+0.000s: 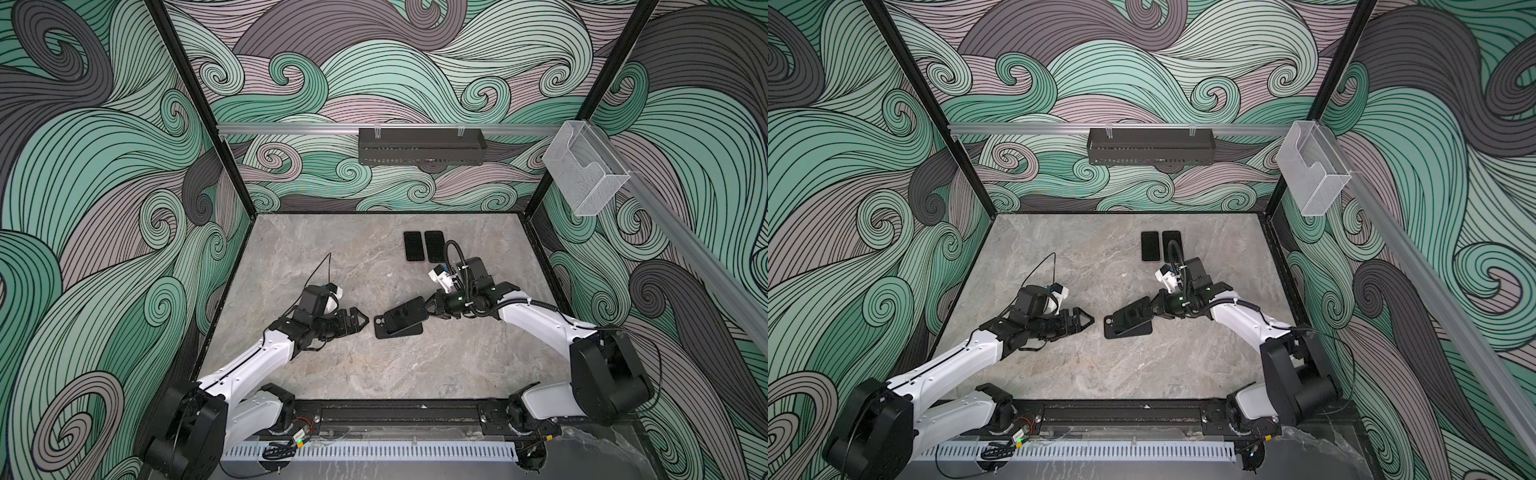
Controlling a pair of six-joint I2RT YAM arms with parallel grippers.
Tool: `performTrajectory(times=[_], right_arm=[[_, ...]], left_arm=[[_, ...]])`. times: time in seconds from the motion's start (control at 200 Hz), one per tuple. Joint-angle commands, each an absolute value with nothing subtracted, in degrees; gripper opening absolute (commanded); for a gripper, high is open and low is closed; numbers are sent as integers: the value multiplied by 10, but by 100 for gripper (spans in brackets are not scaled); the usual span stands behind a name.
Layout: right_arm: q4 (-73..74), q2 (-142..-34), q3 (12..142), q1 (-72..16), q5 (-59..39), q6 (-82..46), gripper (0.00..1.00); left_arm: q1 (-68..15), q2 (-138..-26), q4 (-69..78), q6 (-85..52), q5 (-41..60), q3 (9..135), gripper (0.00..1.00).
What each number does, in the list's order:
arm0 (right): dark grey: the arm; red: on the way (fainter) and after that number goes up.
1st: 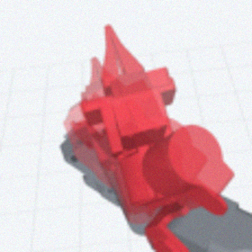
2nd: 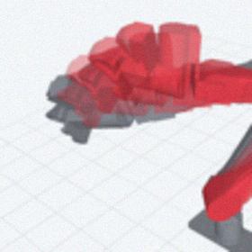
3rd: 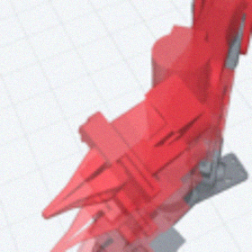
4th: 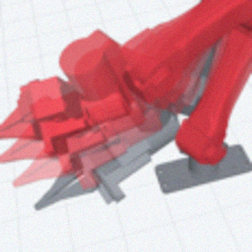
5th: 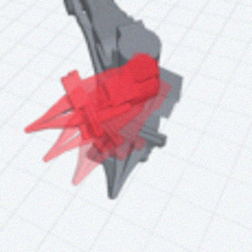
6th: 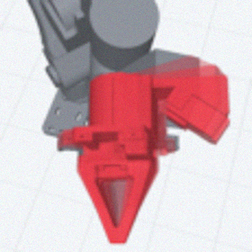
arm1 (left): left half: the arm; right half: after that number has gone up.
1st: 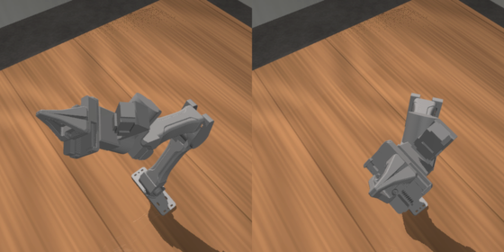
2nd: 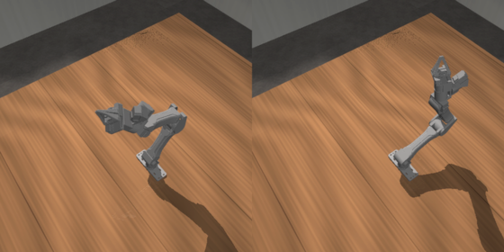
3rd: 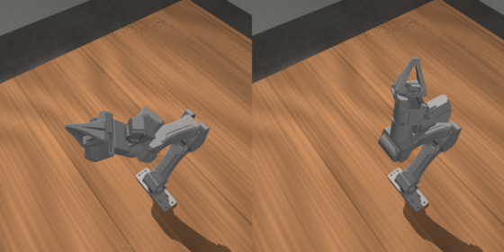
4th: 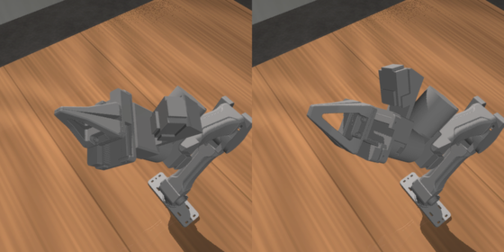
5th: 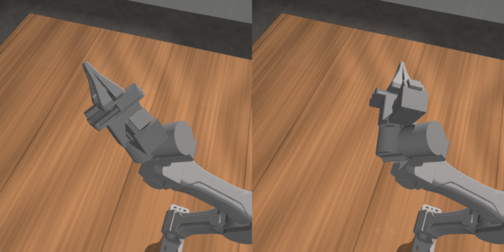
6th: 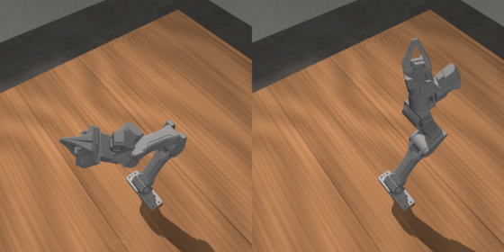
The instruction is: Put the phone into the phone case
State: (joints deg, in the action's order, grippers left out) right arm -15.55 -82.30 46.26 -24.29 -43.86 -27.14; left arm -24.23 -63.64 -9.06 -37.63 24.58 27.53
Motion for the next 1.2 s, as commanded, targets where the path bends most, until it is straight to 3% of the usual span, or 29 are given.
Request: performTrajectory(times=[0.0, 0.43, 0.765, 1.011, 1.196], right_arm=[[-108, -829, 454, -240, -467, -268, 0], [-47, -876, 439, -240, -474, -278, 0], [-13, -887, 414, -240, -481, -301, 0], [17, -899, 403, -241, -490, -320, 0], [75, -909, 386, -241, -506, -354, 0]], left_arm=[[-254, -664, -60, -370, 238, 280, 92], [-300, -796, 5, -353, 248, 328, 80], [-307, -872, 40, -358, 277, 354, 55], [-310, -898, 63, -368, 292, 354, 47], [-310, -903, 69, -367, 297, 355, 48]])
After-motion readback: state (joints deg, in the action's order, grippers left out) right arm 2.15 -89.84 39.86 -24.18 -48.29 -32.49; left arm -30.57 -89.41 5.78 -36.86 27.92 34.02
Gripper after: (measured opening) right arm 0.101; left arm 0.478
